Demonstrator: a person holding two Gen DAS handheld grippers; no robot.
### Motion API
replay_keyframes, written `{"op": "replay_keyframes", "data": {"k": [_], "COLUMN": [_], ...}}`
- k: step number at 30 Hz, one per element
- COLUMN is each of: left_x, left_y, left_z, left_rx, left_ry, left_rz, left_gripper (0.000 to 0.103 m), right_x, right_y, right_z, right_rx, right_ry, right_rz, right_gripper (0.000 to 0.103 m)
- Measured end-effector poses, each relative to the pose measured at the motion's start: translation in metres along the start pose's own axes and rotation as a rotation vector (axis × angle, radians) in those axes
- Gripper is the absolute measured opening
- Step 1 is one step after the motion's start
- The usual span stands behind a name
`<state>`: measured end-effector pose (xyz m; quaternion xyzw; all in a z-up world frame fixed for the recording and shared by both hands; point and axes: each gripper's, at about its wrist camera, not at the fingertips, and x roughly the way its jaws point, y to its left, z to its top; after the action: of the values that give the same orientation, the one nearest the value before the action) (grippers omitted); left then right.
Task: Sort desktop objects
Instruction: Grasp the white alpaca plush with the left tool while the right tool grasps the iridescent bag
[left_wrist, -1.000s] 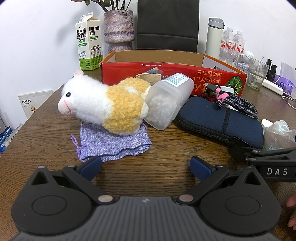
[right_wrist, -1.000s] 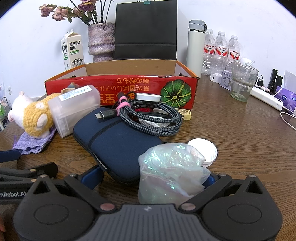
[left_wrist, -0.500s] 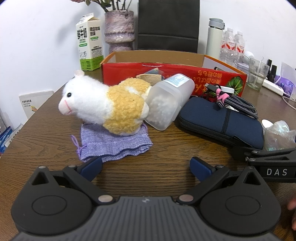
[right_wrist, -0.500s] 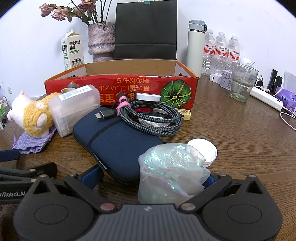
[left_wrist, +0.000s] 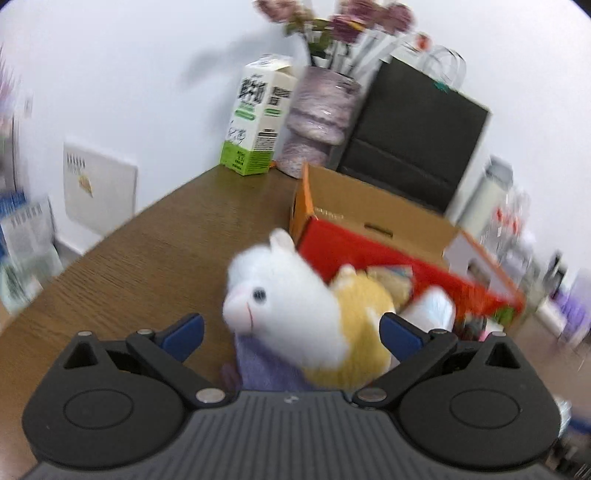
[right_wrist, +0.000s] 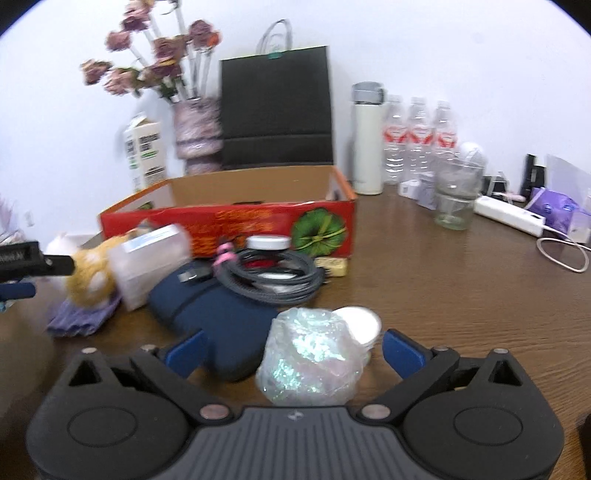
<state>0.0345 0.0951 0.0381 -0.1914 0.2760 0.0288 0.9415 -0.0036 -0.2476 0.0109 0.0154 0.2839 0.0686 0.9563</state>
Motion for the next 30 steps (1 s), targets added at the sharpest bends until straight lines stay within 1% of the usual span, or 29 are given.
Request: {"op": "replay_keyframes", "data": {"k": [1,2,3,4,5,6,7,8,9,10,11,14,19,20,22,23,25,30], "left_x": [0.004,0.009,0.015,0.02,0.023,0.025,0.026,0.026,0.023,0.018,0.012,-0.015,-0.071,-0.08,-0.099,-0.105,-0.113,-0.112], "left_y": [0.006,0.012,0.016,0.021,0.025,0.028,0.03,0.03,0.028,0.025,0.022,0.006,-0.019,-0.024,-0.037,-0.044,-0.053,-0.071], "left_z": [0.004,0.006,0.008,0.009,0.009,0.01,0.009,0.009,0.01,0.01,0.01,0.009,0.009,0.009,0.008,0.008,0.01,0.031], "left_rx": [-0.049,-0.098,-0.143,-0.197,-0.237,-0.275,-0.295,-0.308,-0.309,-0.308,-0.295,-0.203,-0.084,-0.056,0.02,0.053,0.103,0.17], "left_ry": [0.014,0.034,0.054,0.076,0.092,0.1,0.102,0.099,0.084,0.06,0.041,-0.039,-0.165,-0.184,-0.229,-0.249,-0.286,-0.326], "left_rz": [-0.022,-0.05,-0.069,-0.085,-0.093,-0.108,-0.127,-0.134,-0.126,-0.121,-0.122,-0.102,-0.14,-0.135,-0.097,-0.079,-0.068,-0.055], "left_gripper": [0.103,0.1,0.097,0.086,0.076,0.073,0.063,0.055,0.05,0.043,0.041,0.039,0.039,0.039,0.039,0.039,0.039,0.04], "right_x": [0.0,0.001,0.001,0.002,0.002,0.001,0.0,0.0,0.0,-0.001,-0.002,-0.012,-0.041,-0.047,-0.06,-0.066,-0.075,-0.089], "right_y": [-0.002,-0.004,-0.006,-0.008,-0.009,-0.011,-0.012,-0.013,-0.013,-0.013,-0.012,-0.011,-0.008,-0.008,-0.008,-0.009,-0.009,-0.011], "right_z": [-0.001,-0.003,-0.004,-0.006,-0.007,-0.007,-0.008,-0.008,-0.008,-0.008,-0.008,-0.006,0.003,0.004,0.008,0.01,0.015,0.037], "right_rx": [0.002,0.003,0.007,0.011,0.015,0.022,0.028,0.031,0.03,0.028,0.025,0.012,-0.022,-0.028,-0.034,-0.036,-0.044,-0.065], "right_ry": [0.002,0.008,0.016,0.024,0.025,0.025,0.026,0.027,0.028,0.029,0.029,0.004,-0.066,-0.081,-0.112,-0.125,-0.149,-0.2], "right_rz": [0.001,0.006,0.01,0.01,0.01,0.011,0.013,0.019,0.023,0.023,0.024,0.044,0.069,0.072,0.082,0.088,0.096,0.098], "right_gripper": [0.081,0.08,0.077,0.067,0.06,0.051,0.048,0.048,0.046,0.044,0.044,0.043,0.043,0.043,0.043,0.043,0.043,0.043]}}
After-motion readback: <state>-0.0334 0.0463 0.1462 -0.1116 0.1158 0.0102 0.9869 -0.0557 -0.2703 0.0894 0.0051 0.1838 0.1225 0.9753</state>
